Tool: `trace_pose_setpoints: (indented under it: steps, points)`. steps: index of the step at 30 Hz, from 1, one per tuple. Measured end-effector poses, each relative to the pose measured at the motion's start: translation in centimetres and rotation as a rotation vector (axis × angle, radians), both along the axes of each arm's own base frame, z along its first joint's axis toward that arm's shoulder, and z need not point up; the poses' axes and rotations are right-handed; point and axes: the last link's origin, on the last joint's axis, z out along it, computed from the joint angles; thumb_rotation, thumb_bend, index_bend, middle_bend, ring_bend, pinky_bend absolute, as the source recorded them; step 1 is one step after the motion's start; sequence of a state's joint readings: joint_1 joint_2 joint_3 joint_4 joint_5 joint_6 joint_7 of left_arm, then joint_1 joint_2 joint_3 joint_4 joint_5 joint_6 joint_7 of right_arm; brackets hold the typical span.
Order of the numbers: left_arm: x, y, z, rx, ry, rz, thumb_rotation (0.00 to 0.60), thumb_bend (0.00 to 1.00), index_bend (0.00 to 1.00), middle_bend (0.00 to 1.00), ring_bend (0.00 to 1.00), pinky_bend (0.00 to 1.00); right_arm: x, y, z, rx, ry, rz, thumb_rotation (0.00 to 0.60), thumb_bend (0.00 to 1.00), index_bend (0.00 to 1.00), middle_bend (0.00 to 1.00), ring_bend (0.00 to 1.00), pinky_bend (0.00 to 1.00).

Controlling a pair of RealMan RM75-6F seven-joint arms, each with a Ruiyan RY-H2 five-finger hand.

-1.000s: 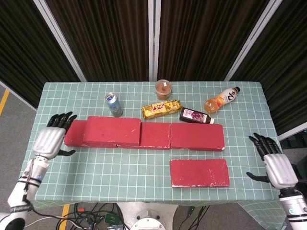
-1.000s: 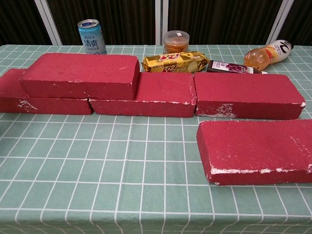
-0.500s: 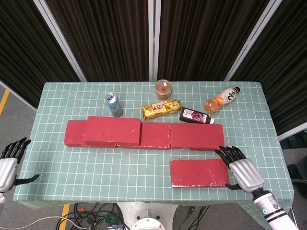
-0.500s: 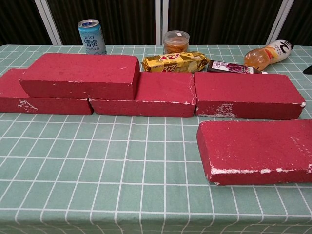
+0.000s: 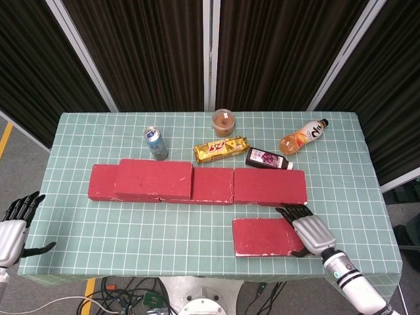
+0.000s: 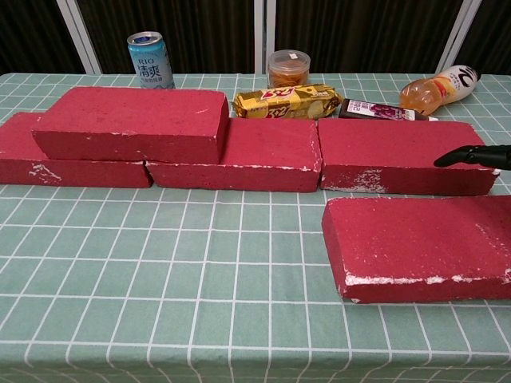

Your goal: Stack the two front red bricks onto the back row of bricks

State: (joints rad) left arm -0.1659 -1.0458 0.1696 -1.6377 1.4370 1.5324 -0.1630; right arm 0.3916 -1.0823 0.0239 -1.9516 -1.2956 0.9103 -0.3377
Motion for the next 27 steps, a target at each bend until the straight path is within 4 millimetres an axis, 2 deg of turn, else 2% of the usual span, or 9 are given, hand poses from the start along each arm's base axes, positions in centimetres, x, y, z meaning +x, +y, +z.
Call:
trace_pose_setpoints:
  steps: [6,18,27]
  points:
    - [0.1,-0.1,0.2,0.004,-0.031,0.0,0.6,0.0,0.0,0.0,0.0,0.0,0.2,0.2,-0.9,0.026,0.008,-0.003,0.6,0.0,0.0,0.0,0.0,0.0]
    - [0.0,-0.3,0.7,0.012,-0.072,0.009,0.6,0.0,0.0,0.0,0.0,0.0,1.2,0.9,0.6,-0.019,-0.001,0.037,0.6,0.0,0.0,0.0,0.0,0.0]
    - [-0.2,-0.3,0.5,0.003,-0.069,0.019,0.6,0.0,0.0,0.0,0.0,0.0,1.1,0.8,-0.7,0.041,-0.004,0.021,0.6,0.0,0.0,0.0,0.0,0.0]
